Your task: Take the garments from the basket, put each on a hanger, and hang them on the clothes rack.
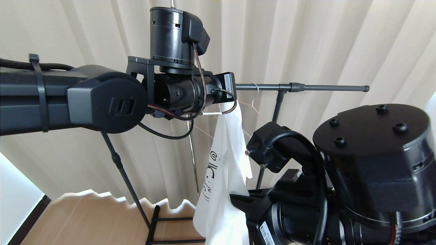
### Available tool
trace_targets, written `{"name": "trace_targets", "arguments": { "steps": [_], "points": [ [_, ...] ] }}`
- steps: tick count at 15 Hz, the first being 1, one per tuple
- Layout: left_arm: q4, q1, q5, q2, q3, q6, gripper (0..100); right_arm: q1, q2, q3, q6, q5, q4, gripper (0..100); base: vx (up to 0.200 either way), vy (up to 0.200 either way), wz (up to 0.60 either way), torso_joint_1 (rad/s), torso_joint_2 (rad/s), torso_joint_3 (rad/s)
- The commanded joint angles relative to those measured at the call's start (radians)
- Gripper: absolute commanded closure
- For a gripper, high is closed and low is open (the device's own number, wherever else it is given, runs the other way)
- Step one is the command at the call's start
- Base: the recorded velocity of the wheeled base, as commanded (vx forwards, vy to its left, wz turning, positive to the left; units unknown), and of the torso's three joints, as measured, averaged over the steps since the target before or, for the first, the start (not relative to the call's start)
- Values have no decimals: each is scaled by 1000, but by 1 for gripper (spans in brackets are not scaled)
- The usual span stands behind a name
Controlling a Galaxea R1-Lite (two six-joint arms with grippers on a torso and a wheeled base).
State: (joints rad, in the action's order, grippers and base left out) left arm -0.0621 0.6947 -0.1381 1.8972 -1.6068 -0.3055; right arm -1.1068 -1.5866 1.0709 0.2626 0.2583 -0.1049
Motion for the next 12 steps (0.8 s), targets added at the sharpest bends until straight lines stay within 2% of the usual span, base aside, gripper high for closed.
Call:
{"name": "trace_targets", "arguments": {
  "steps": [1, 5, 8, 12],
  "points": [
    [-1, 0, -2, -35, 24, 0, 100, 15, 10, -8, -22, 6, -18, 100, 0, 0, 0, 0, 0, 0],
    [7, -14, -3, -64, 56, 3, 100, 122, 25, -15, -154, 10, -141, 100, 0, 0, 0, 0, 0, 0],
    [15, -30, -5, -92, 93, 13, 100, 245, -15, 4, -192, 70, -133, 100, 0, 0, 0, 0, 0, 0],
    [234, -35, -8, -161, 97, 14, 100, 370, -87, 121, -189, 85, -124, 100, 0, 0, 0, 0, 0, 0]
  ]
}}
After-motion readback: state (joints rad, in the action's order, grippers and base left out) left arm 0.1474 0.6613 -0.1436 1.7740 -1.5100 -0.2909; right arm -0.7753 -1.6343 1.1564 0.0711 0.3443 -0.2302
